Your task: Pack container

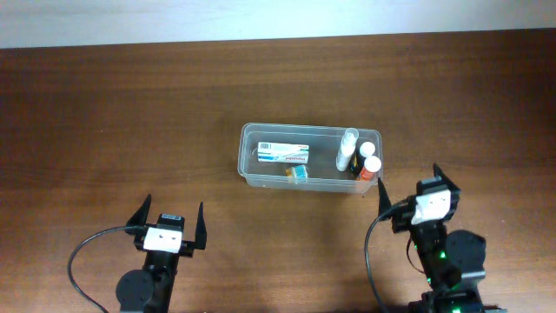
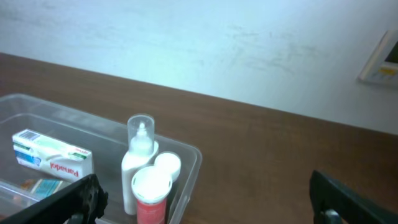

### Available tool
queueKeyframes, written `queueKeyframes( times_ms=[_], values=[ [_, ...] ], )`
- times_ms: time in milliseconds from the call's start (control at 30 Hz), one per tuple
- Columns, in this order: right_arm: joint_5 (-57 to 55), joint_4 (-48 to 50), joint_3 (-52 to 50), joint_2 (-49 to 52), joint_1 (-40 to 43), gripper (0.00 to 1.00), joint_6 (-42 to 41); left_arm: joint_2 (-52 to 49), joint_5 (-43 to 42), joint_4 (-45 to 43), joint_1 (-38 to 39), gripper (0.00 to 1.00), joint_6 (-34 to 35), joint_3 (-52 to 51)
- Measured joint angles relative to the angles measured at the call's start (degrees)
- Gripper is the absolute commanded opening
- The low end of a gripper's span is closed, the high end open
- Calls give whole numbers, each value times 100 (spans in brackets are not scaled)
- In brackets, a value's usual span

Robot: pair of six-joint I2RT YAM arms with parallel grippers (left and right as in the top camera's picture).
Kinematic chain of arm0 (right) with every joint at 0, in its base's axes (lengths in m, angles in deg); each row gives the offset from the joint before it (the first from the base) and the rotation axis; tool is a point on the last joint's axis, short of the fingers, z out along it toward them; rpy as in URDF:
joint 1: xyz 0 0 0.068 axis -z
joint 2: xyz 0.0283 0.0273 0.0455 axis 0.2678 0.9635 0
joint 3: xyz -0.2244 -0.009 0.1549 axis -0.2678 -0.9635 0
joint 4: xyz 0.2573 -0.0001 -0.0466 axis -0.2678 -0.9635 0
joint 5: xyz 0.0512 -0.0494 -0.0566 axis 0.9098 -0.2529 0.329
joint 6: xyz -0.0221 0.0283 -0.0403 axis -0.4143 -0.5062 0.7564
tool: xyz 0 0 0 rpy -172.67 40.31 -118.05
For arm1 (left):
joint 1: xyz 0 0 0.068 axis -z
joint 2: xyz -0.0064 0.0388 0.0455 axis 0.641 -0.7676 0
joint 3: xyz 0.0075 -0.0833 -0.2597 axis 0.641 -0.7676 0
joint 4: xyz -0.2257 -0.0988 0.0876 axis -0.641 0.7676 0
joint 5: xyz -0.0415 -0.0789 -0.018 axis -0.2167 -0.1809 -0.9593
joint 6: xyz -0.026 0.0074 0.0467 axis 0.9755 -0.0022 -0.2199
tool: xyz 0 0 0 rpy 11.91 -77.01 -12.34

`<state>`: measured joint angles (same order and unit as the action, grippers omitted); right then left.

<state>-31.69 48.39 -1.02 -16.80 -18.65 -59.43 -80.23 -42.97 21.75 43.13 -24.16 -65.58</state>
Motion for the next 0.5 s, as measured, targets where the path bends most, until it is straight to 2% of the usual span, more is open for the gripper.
queueKeyframes(
  times_ms=[267,500],
  values=[
    [22,-57,-260,-577,0,98,13,0,0,0,0,99,0,0],
    [20,-619,-289,-1069,0,98,136,0,0,0,0,99,0,0]
  ],
)
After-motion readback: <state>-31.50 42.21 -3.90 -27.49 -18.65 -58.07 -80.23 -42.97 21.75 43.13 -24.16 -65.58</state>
